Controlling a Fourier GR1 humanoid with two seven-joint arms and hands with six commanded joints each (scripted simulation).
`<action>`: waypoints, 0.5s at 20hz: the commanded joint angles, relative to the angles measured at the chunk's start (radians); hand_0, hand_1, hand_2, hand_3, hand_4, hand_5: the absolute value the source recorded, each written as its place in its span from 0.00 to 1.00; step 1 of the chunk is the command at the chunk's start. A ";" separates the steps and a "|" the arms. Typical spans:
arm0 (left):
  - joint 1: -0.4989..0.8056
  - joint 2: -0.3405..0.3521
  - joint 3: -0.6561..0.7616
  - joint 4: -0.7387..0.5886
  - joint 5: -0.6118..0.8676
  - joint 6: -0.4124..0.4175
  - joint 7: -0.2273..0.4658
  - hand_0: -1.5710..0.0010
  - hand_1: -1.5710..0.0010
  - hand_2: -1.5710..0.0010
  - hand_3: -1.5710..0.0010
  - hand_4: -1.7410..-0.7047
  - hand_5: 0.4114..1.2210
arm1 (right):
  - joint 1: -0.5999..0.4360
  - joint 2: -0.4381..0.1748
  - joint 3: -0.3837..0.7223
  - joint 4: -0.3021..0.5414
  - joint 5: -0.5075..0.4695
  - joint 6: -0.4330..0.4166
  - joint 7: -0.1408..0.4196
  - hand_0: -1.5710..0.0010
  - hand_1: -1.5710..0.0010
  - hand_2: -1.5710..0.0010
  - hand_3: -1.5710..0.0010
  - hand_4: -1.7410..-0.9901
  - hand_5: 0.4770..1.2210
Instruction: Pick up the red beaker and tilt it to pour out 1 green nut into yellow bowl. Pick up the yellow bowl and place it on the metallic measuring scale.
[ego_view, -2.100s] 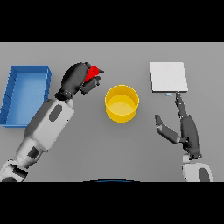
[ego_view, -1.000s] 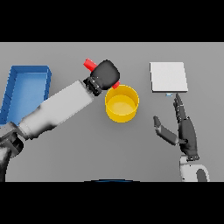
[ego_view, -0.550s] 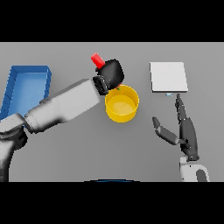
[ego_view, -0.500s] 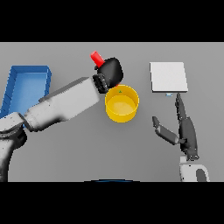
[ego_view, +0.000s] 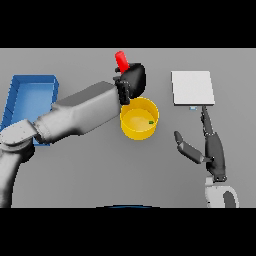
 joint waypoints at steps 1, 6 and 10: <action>-0.007 0.008 -0.004 0.000 0.002 0.000 -0.008 0.00 0.00 0.00 0.00 0.01 1.00 | 0.009 -0.003 -0.002 0.005 -0.003 0.004 -0.020 1.00 1.00 1.00 1.00 0.71 0.16; -0.146 0.062 0.064 0.047 0.053 0.029 -0.023 0.00 0.00 0.11 0.04 0.06 1.00 | -0.009 0.007 0.006 0.006 0.014 -0.011 -0.018 1.00 1.00 1.00 1.00 0.72 0.15; -0.259 0.116 0.164 0.144 0.133 0.073 -0.037 0.00 0.00 0.04 0.22 0.03 1.00 | 0.004 0.014 0.001 0.010 -0.020 0.006 -0.043 1.00 1.00 1.00 1.00 0.75 0.16</action>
